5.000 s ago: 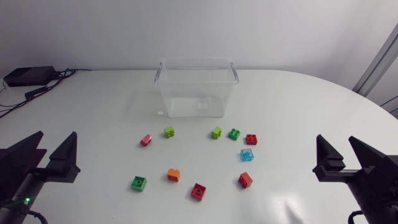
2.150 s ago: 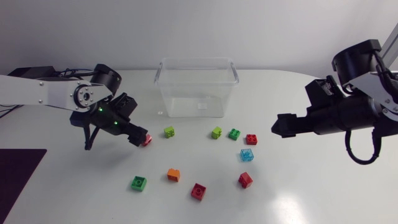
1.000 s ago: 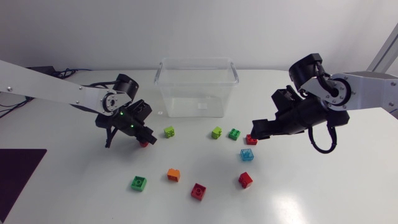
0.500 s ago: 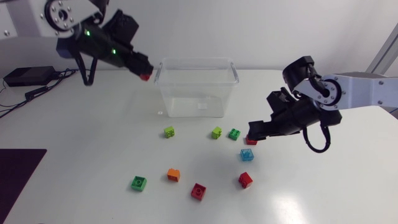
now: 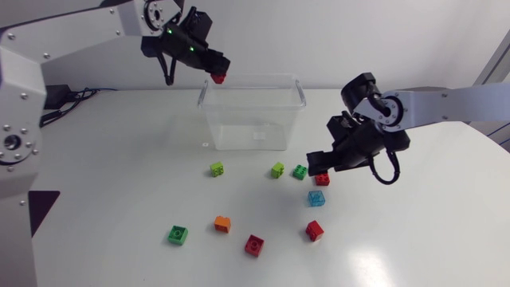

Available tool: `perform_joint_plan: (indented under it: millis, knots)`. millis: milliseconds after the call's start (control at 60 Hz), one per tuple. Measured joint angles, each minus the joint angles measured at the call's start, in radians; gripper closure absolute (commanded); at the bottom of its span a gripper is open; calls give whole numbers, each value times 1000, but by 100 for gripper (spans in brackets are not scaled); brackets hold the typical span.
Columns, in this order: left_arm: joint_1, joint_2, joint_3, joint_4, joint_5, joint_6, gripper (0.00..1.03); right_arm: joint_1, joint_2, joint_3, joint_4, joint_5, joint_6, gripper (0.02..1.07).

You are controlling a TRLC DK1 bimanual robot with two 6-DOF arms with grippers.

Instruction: Place the duplo bricks in the container

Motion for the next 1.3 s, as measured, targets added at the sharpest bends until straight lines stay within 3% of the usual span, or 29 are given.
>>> perform_joint_plan:
  millis: [333, 383, 400, 533, 717, 833, 950, 1050, 1150, 1300]
  knots:
    - [-15, 207, 292, -117, 1, 0, 65, 25, 153, 73, 0, 89, 45, 9]
    - [-17, 233, 340, -141, 2, 0, 54, 24, 170, 80, 0, 101, 49, 10]
    - [-18, 240, 351, -147, 3, 0, 45, 24, 173, 82, -1, 106, 50, 10]
    - [-26, 259, 376, -170, 3, 2, 21, 22, 202, 96, -1, 134, 56, 10]
    - [-30, 259, 381, -217, 4, 4, 16, 16, 238, 106, -1, 164, 60, 14]
    - [-24, 241, 378, -263, 8, 6, 16, 13, 256, 110, 0, 179, 61, 25]
    - [-6, 128, 267, -262, 14, 22, 16, 12, 262, 112, 5, 188, 63, 45]
    - [15, -44, 101, -255, 21, 56, 16, 12, 264, 112, 23, 190, 63, 53]
    - [31, -234, -81, -227, 33, 95, 16, 12, 266, 112, 44, 190, 63, 71]
    - [28, -491, -394, -209, 37, 175, 18, 12, 267, 112, 78, 189, 63, 81]
